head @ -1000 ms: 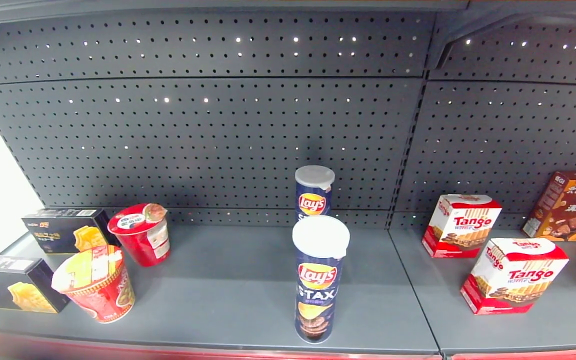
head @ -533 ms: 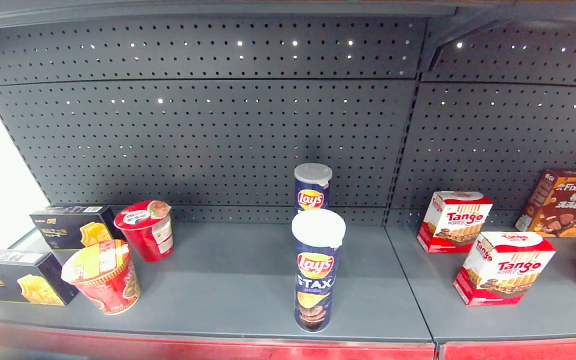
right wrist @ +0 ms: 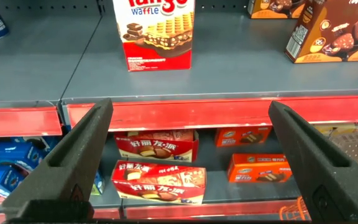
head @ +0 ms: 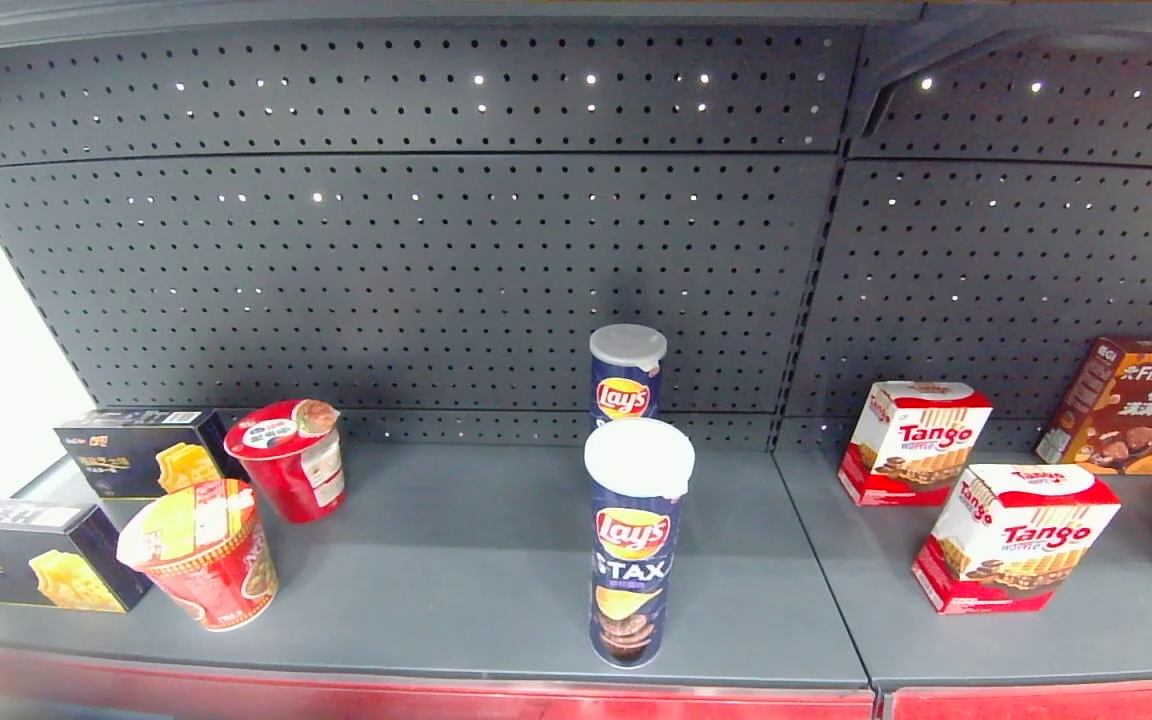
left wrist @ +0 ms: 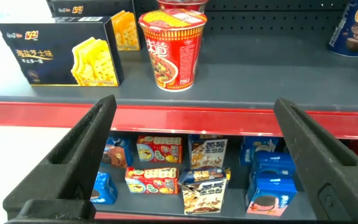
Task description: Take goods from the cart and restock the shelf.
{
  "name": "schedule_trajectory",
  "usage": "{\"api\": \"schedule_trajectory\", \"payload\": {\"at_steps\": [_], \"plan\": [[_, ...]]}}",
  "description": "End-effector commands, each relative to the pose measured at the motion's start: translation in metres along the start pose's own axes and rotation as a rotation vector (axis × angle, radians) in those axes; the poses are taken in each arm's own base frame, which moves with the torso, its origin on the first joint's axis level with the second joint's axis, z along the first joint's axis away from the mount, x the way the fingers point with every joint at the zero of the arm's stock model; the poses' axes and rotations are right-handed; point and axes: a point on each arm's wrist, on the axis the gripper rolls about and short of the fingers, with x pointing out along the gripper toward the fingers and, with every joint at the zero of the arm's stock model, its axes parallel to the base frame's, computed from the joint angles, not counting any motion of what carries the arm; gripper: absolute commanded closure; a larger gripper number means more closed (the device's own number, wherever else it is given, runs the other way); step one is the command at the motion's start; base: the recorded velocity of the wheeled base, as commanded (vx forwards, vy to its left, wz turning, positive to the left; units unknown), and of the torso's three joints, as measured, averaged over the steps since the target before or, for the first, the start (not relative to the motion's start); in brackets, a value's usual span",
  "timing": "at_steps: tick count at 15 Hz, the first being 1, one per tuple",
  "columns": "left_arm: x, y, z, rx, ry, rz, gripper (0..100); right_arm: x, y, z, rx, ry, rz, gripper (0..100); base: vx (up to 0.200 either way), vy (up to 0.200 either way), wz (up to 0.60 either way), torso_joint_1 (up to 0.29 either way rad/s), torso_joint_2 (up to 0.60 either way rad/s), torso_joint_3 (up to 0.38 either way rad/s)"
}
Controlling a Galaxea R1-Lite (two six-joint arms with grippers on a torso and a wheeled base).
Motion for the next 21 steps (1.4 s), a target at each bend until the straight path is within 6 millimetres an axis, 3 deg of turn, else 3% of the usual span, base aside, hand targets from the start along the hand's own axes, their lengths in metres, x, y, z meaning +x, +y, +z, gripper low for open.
{"api": "schedule_trajectory", "payload": {"at_steps": [1, 21], "plan": [[0.0000, 0.0000, -0.0002, -0.001, 0.000, 0.000, 0, 0.0000, 0.0000, 0.0000, 0.000, 0.000, -0.001, 0, 0.000, 0.000, 0.00, 0.000, 0.00, 0.000], [-0.0001, 0.0000, 0.0002, -0.001, -0.001, 0.000, 0, 0.0000, 0.0000, 0.0000, 0.000, 0.000, -0.001, 0, 0.000, 0.000, 0.00, 0.000, 0.00, 0.000]]}}
